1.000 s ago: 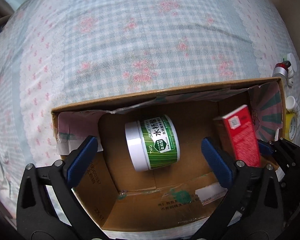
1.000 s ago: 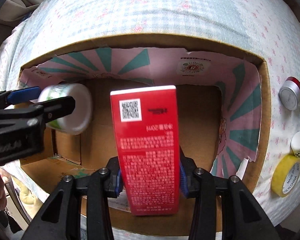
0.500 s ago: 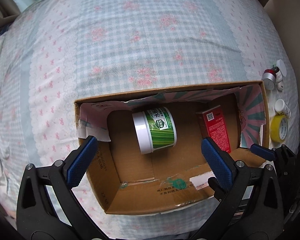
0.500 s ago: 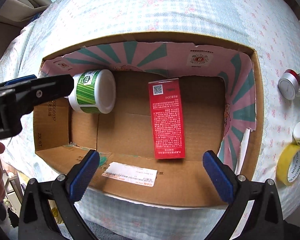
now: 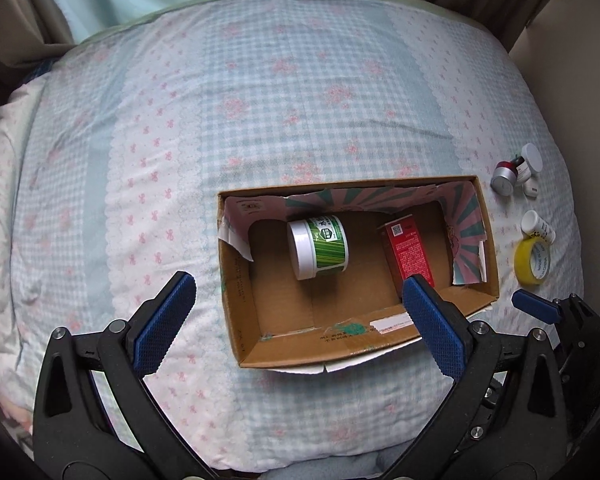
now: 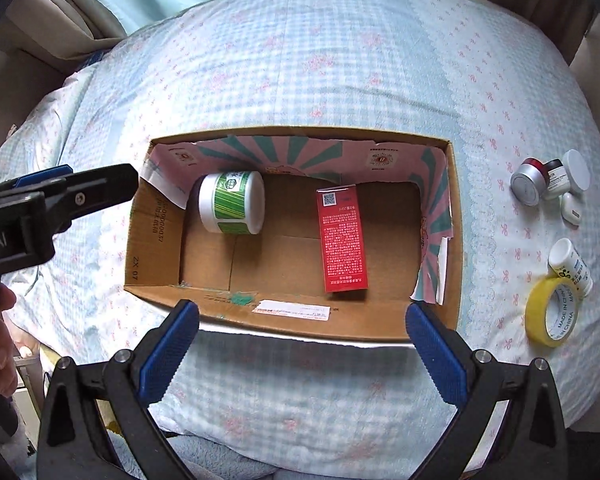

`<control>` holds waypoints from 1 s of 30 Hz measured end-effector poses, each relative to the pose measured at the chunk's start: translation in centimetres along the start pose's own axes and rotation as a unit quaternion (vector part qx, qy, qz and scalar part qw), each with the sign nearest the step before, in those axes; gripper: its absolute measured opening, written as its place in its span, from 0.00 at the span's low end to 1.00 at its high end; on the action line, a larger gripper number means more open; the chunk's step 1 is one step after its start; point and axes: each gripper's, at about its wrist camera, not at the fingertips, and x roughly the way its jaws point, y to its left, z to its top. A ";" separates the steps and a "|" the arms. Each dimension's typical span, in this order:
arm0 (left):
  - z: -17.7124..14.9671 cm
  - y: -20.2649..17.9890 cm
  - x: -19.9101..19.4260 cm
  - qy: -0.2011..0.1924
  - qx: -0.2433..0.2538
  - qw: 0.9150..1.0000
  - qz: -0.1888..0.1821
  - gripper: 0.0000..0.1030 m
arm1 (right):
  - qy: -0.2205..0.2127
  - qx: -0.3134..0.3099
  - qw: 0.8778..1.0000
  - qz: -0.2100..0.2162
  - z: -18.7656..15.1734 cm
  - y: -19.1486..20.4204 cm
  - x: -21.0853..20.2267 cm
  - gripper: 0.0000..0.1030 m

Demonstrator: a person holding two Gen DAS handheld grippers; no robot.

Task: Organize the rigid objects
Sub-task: 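Lower and release the green jar and red box into the box, withdraw, then move both tools toward the remaining items on the bed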

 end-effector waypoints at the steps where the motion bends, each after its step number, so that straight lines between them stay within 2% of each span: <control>1: -0.4 0.0 -1.0 -0.008 0.001 1.000 0.001 1.00 | -0.005 0.000 1.000 -0.002 -0.2 0.3 -0.7 1.00; 4: -1.7 -0.1 -3.6 -0.029 0.000 1.000 0.002 1.00 | -0.021 -0.002 1.000 -0.010 -1.4 0.7 -3.2 1.00; 7: -3.0 -0.4 -5.5 -0.043 -0.008 0.999 -0.012 1.00 | -0.035 0.010 0.999 -0.016 -2.6 0.4 -5.6 1.00; 14: -5.5 -2.5 -9.0 -0.079 -0.004 0.997 -0.025 1.00 | -0.051 0.044 0.997 -0.048 -5.4 -2.0 -10.3 1.00; 22: -6.8 -7.3 -10.8 -0.094 0.016 0.995 -0.037 1.00 | -0.062 0.119 0.989 -0.064 -8.2 -8.2 -14.2 1.00; 26: -6.5 -11.1 -10.5 -0.095 0.026 0.995 -0.029 1.00 | -0.064 0.137 0.985 -0.086 -9.2 -12.3 -15.3 1.00; 30: -5.8 -15.7 -9.7 -0.098 0.027 0.994 -0.027 1.00 | -0.056 0.148 0.984 -0.079 -10.1 -17.5 -14.9 1.00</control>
